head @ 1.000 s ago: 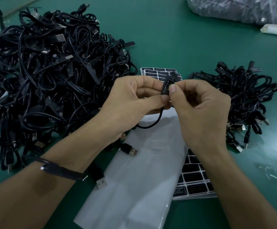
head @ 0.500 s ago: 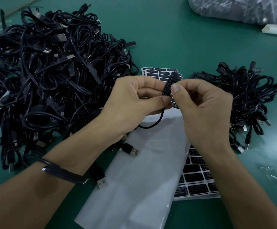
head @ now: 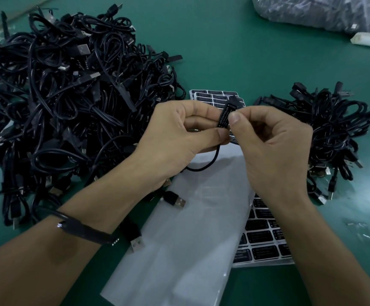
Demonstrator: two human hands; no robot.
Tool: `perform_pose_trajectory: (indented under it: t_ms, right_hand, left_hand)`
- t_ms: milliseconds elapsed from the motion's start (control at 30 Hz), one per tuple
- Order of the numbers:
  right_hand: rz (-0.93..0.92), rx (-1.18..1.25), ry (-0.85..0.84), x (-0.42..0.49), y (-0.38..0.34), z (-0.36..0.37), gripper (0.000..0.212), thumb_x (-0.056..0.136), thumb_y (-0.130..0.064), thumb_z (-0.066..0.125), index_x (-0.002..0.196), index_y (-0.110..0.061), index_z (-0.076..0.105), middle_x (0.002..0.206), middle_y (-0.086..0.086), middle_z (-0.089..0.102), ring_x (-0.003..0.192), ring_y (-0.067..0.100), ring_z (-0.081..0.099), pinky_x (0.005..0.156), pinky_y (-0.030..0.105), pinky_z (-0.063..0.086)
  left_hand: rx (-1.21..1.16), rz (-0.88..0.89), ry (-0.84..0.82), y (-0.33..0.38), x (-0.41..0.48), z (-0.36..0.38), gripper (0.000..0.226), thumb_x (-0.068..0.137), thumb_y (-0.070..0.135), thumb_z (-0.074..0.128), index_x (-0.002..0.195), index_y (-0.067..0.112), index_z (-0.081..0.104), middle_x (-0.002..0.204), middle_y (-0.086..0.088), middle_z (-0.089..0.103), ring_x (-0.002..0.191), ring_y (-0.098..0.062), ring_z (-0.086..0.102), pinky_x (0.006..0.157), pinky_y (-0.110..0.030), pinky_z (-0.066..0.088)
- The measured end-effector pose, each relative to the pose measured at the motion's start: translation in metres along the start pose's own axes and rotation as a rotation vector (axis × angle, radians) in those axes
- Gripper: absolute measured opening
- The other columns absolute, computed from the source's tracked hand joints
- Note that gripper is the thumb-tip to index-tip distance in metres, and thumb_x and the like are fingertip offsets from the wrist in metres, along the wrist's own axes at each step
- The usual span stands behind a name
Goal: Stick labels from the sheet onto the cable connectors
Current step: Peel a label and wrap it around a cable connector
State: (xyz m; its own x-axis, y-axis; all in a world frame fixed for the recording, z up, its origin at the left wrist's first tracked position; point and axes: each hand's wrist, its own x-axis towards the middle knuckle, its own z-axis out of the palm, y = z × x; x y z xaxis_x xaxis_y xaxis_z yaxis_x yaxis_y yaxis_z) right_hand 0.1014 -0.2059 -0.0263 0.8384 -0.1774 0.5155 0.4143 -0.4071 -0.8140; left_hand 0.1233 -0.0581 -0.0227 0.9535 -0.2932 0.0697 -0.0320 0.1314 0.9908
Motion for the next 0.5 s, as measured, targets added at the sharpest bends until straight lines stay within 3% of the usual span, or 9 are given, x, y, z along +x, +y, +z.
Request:
perform_pose_trajectory:
  t_ms: [500]
  right_hand:
    - [-0.01, -0.023, 0.002, -0.0028, -0.0019, 0.0017, 0.019, 0.091, -0.013, 0.07, 0.081, -0.03, 0.067, 0.067, -0.029, 0.066, 0.062, -0.003, 0.062, 0.061, 0.009, 0.045]
  left_hand:
    - [-0.011, -0.011, 0.005, -0.0019, 0.0002, -0.0016, 0.015, 0.08, 0.003, 0.08, 0.09, 0.012, 0.073, 0.078, -0.004, 0.078, 0.075, -0.016, 0.076, 0.07, -0.025, 0.061]
